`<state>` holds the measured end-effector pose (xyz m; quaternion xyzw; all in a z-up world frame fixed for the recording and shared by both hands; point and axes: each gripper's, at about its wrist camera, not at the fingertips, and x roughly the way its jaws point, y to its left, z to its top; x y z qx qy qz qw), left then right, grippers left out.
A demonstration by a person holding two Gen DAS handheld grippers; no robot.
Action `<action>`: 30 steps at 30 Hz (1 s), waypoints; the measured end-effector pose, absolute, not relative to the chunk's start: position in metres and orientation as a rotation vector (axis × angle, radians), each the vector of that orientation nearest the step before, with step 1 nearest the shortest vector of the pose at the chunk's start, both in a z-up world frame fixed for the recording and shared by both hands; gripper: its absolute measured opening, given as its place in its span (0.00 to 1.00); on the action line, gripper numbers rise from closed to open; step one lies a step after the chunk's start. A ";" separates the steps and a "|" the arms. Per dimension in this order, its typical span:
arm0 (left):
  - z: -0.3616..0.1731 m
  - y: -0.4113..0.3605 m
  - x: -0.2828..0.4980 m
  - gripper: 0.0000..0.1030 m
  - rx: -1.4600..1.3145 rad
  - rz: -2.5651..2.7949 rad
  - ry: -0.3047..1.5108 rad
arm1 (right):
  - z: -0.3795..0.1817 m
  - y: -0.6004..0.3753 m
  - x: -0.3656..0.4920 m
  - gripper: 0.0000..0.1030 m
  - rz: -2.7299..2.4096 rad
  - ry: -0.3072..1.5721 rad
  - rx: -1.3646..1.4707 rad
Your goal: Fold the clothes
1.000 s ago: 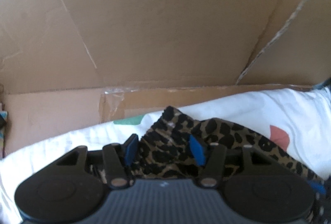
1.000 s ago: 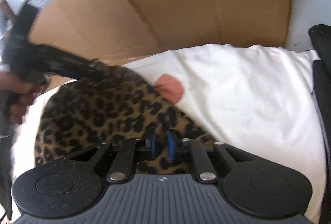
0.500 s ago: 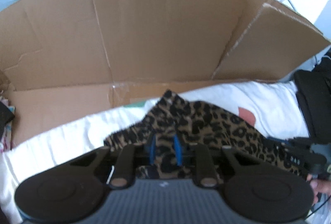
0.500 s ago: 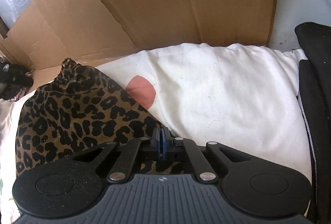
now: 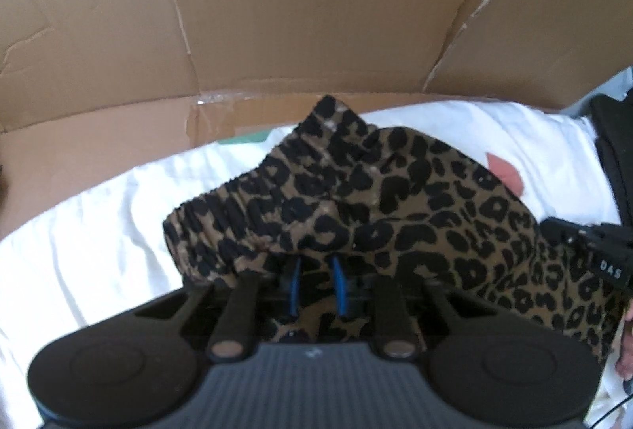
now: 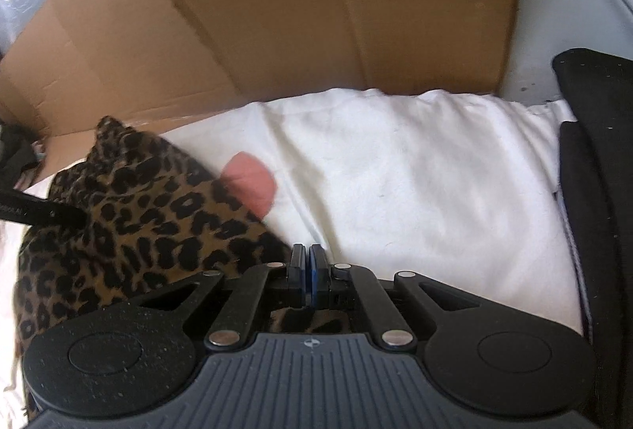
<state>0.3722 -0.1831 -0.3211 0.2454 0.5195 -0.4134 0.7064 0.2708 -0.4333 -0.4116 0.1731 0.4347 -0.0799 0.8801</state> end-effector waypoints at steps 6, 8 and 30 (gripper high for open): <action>-0.321 -0.195 0.353 0.20 0.681 -0.921 1.057 | -0.400 -0.434 0.264 0.06 -0.200 0.875 0.393; -0.312 -0.194 0.353 0.20 0.658 -0.920 1.086 | -0.390 -0.431 0.256 0.06 -0.190 0.835 0.406; -0.312 -0.169 0.341 0.16 0.663 -1.003 1.093 | -0.388 -0.417 0.175 0.47 -0.046 0.844 0.324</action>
